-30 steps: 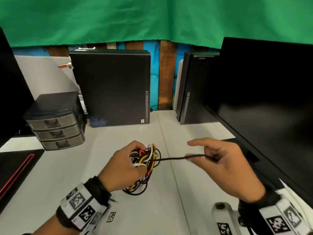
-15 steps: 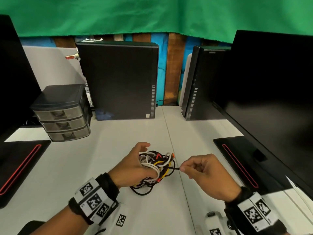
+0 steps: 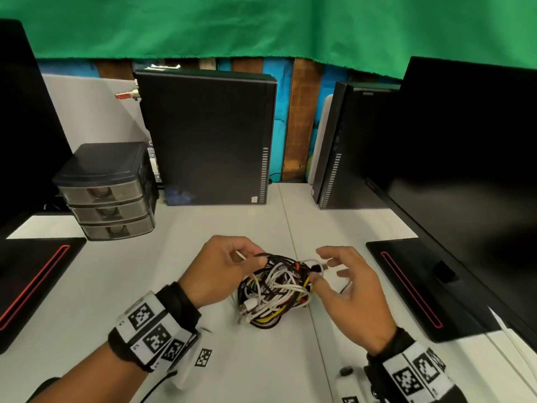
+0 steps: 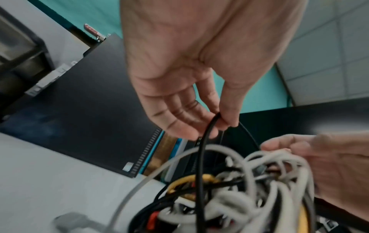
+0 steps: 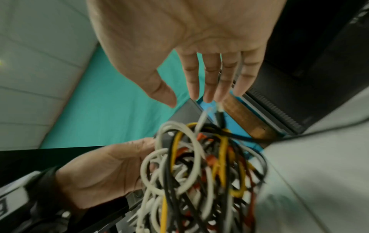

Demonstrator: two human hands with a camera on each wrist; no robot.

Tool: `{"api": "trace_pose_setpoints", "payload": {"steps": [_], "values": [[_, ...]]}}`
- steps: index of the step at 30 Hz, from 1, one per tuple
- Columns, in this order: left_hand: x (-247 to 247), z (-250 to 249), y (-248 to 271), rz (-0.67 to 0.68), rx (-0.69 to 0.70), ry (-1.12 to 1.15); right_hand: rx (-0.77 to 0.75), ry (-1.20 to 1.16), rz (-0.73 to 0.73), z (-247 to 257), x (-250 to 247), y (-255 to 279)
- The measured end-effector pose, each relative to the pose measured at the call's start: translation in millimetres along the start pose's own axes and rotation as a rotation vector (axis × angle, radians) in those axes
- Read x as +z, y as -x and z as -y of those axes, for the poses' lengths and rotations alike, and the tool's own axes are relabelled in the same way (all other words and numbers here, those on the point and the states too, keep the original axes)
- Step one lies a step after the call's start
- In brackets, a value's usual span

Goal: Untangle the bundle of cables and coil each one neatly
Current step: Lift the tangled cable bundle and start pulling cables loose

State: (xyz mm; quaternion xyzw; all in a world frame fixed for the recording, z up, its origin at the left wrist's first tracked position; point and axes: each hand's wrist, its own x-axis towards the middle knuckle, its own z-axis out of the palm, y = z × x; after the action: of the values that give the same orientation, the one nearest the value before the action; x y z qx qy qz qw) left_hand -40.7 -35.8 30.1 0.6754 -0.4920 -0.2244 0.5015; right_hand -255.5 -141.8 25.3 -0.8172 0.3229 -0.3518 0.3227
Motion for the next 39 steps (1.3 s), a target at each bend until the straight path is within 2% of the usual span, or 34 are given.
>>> {"api": "trace_pose_setpoints", "payload": {"steps": [3, 5, 7, 9, 11, 12, 13, 15, 17, 19, 22, 24, 26, 28, 30, 31, 33, 35, 39], "values": [[-0.5, -27.1, -7.0, -0.105, 0.103, -0.041, -0.075, 0.301, 0.229, 15.2, 3.7, -19.8], [-3.8, -45.3, -6.7, -0.134, 0.153, -0.048, -0.044, 0.364, 0.34, 16.0, 6.2, -35.5], [-8.3, -59.6, -2.0, -0.061, 0.205, -0.008, -0.029, 0.346, 0.354, 18.0, 3.9, -50.8], [-12.8, -64.7, -0.4, 0.04, 0.246, 0.105, -0.082, 0.316, 0.32, 20.9, -1.0, -63.4], [-18.4, -52.4, -12.6, 0.018, 0.171, 0.242, -0.167, 0.226, 0.25, 26.9, -7.2, -69.1], [-21.2, -41.6, -22.4, 0.011, 0.099, 0.239, -0.213, 0.164, 0.224, 30.3, -9.3, -68.5], [-23.7, -30.3, -32.5, 0.056, 0.028, 0.156, -0.254, 0.108, 0.216, 33.8, -10.7, -65.9], [-19.0, -5.6, -46.0, 0.322, -0.104, -0.06, -0.308, 0.052, 0.255, 37.1, -11.4, -58.7], [-2.1, 7.3, -48.3, 0.544, -0.164, -0.103, -0.321, 0.024, 0.306, 38.8, -10.9, -53.8], [20.4, 13.9, -46.4, 0.567, -0.159, -0.128, -0.314, -0.045, 0.308, 42.7, -12.4, -50.1], [46.2, 15.4, -48.6, 0.467, -0.28, -0.409, -0.318, -0.228, 0.236, 62.1, -17.4, -40.0], [53.6, 14.1, -51.1, 0.394, -0.372, -0.571, -0.408, -0.266, 0.137, 75.2, -21.8, -33.0], [50.9, 14.8, -53.7, 0.33, -0.44, -0.609, -0.535, -0.156, -0.062, 75.7, -29.9, -32.2], [36.8, 19.4, -55.4, 0.272, -0.497, -0.663, -0.554, 0.025, -0.255, 60.2, -43.6, -37.0], [16.2, 25.9, -54.6, 0.193, -0.557, -0.751, -0.441, 0.289, -0.36, 34.8, -59.6, -42.7], [6.1, 29.5, -53.7, 0.165, -0.585, -0.76, -0.349, 0.434, -0.355, 21.2, -65.3, -43.7], [-12.1, 37.2, -50.3, 0.134, -0.65, -0.635, -0.205, 0.641, -0.21, -4.0, -70.3, -41.7], [-27.5, 43.9, -43.6, 0.058, -0.694, -0.436, -0.102, 0.696, 0.044, -18.2, -66.2, -37.1], [-41.8, 51.7, -33.2, -0.218, -0.632, -0.145, 0.144, 0.491, 0.545, -27.5, -40.7, -28.0]]}}
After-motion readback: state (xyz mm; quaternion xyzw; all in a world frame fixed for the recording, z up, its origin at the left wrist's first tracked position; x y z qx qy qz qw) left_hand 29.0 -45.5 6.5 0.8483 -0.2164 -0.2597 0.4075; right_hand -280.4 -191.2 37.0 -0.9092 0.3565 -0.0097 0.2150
